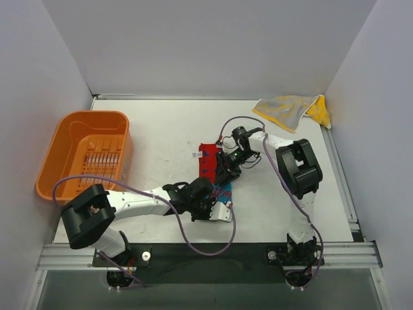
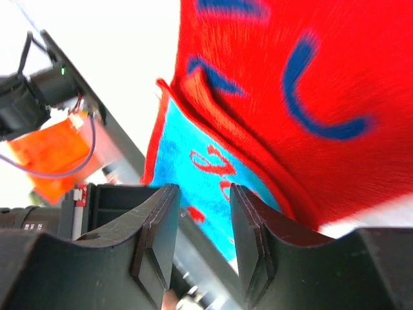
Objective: Roll the towels
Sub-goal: Roll the towel
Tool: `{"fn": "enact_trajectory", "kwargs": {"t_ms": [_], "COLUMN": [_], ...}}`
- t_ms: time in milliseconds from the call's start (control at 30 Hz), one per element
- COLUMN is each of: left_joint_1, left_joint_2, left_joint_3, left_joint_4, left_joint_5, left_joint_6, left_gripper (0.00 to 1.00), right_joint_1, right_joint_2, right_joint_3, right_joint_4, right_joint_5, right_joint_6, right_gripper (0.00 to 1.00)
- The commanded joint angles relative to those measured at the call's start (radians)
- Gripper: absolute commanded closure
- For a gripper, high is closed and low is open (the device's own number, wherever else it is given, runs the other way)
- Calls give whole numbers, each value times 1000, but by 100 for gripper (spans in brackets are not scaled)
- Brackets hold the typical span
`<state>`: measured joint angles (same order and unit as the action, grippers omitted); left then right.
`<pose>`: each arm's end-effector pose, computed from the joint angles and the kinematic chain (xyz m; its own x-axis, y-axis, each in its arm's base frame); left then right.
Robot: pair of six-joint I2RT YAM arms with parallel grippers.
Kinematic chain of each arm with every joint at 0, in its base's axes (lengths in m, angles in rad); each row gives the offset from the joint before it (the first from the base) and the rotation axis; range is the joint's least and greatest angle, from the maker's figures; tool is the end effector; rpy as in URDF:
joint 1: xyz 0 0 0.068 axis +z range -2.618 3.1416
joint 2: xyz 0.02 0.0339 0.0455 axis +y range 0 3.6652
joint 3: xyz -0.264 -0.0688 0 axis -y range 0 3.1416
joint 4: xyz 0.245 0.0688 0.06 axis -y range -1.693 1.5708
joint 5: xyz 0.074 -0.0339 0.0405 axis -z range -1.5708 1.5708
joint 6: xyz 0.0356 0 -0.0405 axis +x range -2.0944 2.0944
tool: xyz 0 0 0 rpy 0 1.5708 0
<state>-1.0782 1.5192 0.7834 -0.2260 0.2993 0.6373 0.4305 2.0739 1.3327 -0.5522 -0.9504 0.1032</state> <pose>0.1279 -0.2605 0.1686 0.2367 0.7613 -0.6037 0.9716 -0.1863 0.1460 0.3464 0.1909 0.1326 -0.9152 -0.3544 -0.1918 -0.3527 0.4744 0.8066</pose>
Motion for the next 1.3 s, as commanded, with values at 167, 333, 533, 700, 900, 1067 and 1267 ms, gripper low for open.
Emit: {"fn": "enact_trajectory", "kwargs": {"t_ms": [167, 333, 533, 700, 900, 1067, 1267], "left_joint_1": [87, 171, 222, 299, 380, 391, 399], "left_joint_2": [-14, -1, 58, 127, 194, 246, 279], "left_joint_3": [125, 212, 301, 313, 335, 343, 349], "left_joint_4": [-125, -153, -147, -104, -46, -42, -47], "left_joint_5": [170, 244, 244, 204, 185, 182, 178], "left_joint_6": [-103, -163, -203, -214, -284, -294, -291], "left_gripper": [100, 100, 100, 100, 100, 100, 100], "right_joint_1": [-1, 22, 43, 44, 42, 42, -9], "right_joint_2": [5, 64, 83, 74, 54, 20, -52], "right_joint_3": [91, 65, 52, 65, 79, 108, 134], "right_joint_4": [-28, -25, -20, -25, -34, -38, -43], "right_joint_5": [114, 139, 153, 174, 188, 219, 231], "right_joint_6": [-48, -66, -77, -91, -92, -91, -74], "right_gripper": [64, 67, 69, 69, 69, 53, 39]}}
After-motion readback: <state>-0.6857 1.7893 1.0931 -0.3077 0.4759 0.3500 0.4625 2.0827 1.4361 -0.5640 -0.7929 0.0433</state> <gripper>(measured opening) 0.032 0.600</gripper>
